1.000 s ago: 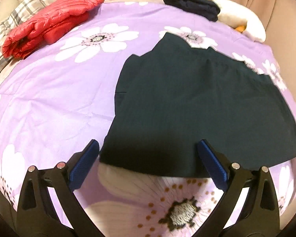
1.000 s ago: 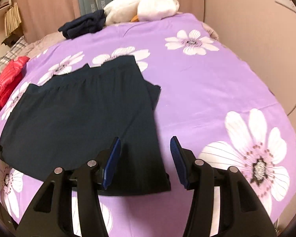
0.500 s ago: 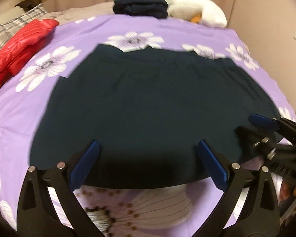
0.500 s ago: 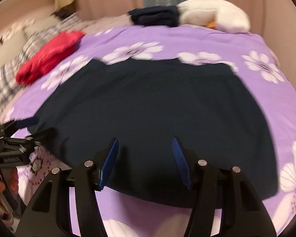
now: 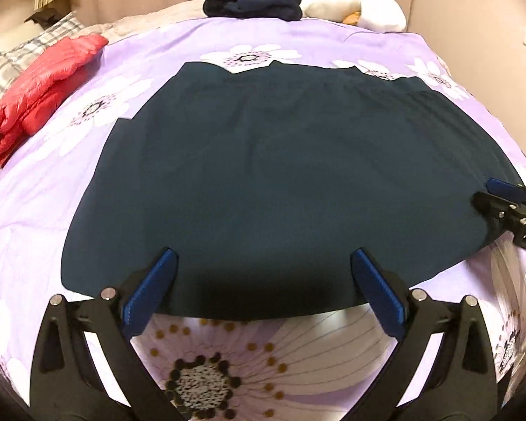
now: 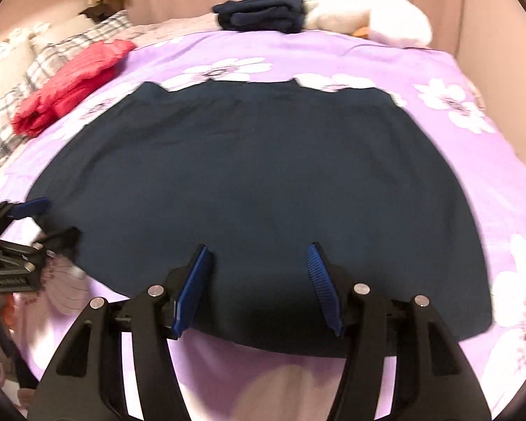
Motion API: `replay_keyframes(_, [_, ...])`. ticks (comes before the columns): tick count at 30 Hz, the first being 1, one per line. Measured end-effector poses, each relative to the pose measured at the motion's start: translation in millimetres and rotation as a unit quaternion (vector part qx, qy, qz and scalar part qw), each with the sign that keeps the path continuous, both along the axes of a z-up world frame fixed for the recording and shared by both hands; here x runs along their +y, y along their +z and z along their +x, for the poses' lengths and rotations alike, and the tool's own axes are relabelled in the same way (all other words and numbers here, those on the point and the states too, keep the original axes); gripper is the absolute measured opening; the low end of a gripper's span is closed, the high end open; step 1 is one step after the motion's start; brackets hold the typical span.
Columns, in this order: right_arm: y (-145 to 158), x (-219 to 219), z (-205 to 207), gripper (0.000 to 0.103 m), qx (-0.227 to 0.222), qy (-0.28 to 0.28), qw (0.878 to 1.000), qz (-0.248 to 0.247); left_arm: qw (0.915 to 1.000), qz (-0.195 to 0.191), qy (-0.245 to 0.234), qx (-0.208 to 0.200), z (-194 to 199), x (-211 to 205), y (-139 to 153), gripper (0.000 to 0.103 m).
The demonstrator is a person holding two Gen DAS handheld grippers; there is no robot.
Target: Fold large clothes
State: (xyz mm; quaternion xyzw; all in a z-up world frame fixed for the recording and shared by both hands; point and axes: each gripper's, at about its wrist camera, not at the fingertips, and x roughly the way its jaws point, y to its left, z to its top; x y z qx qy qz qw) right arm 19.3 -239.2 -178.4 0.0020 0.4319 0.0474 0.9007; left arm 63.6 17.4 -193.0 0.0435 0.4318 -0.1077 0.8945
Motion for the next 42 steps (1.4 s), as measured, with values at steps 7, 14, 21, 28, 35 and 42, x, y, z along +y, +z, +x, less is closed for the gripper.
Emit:
replay_keyframes(7, [3,-36,-7,0.059,0.002,-0.043,0.999,-0.001,0.9985,-0.007,0.050,0.020,9,26,-1,0.101])
replay_keyframes(14, [3,-59,-9,0.059,0.005,-0.077,0.997,-0.001,0.9973,-0.015,0.068,0.025,12,40,0,0.101])
replay_keyframes(21, [5,-71,-12,0.059,0.007,-0.091,0.996,-0.006,0.9967,-0.017,0.075,0.026,13,46,0,0.101])
replay_keyframes(28, [10,-95,-18,0.059,0.005,-0.137,0.991,-0.012,0.9942,-0.020,0.104,0.018,15,68,5,0.101])
replay_keyframes(35, [22,-117,-22,0.059,-0.014,-0.171,0.985,0.028,0.9911,-0.047,0.124,0.006,24,84,17,0.101])
replay_keyframes(42, [2,-94,-1,0.066,0.015,-0.136,0.990,0.024,0.9930,-0.017,0.113,0.032,45,74,-2,0.101])
